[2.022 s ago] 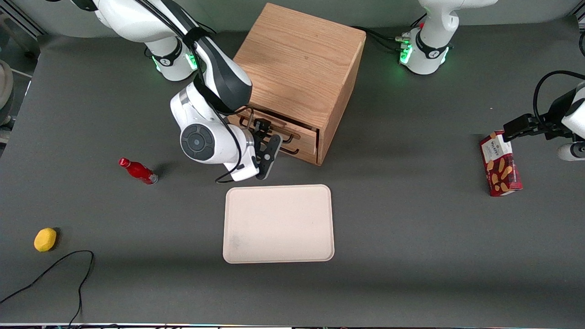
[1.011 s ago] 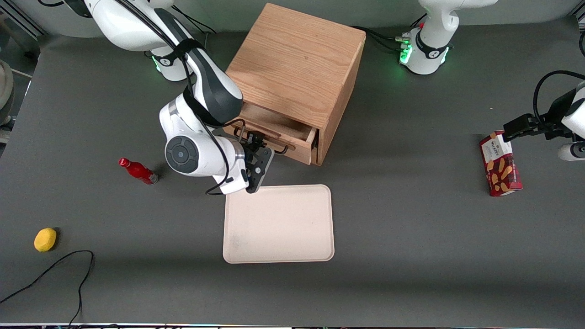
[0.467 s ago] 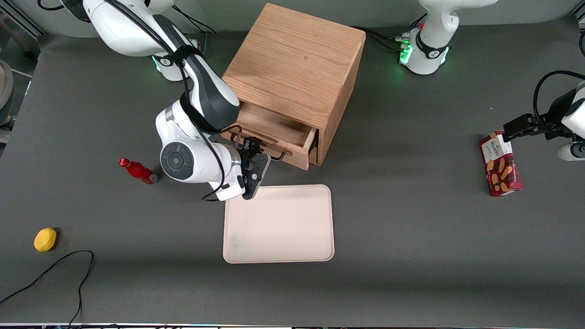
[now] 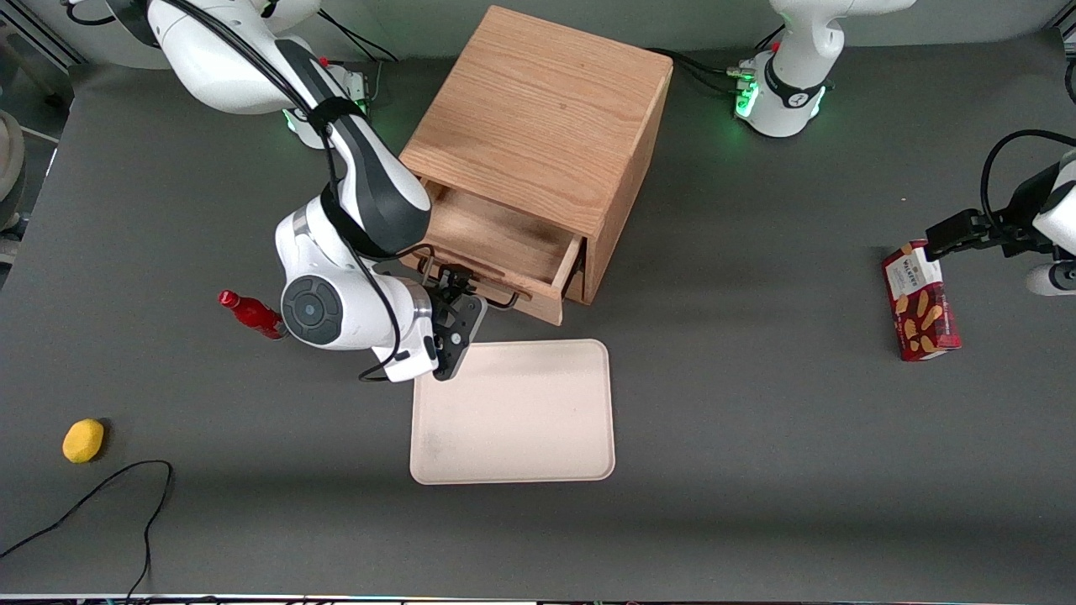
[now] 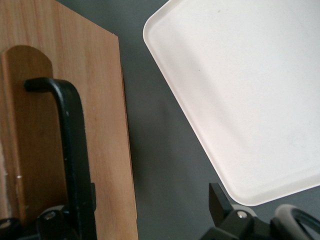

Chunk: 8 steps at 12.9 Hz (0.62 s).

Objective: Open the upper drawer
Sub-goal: 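Pull the upper drawer outward by its handle with the right gripper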

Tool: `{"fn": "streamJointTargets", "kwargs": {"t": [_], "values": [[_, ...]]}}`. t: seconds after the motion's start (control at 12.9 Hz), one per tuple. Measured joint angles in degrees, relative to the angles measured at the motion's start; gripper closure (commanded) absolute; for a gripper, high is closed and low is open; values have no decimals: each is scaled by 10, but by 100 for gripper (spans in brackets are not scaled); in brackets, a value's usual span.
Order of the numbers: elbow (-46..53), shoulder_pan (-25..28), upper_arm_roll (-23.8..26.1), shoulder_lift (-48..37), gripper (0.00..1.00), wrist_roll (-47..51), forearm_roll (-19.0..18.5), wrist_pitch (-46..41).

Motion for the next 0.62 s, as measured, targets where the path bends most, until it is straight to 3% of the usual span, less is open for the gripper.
{"fn": "streamJointTargets", "kwargs": {"t": [0.62], "values": [[56, -14, 0, 26, 0, 0, -1, -36]]}}
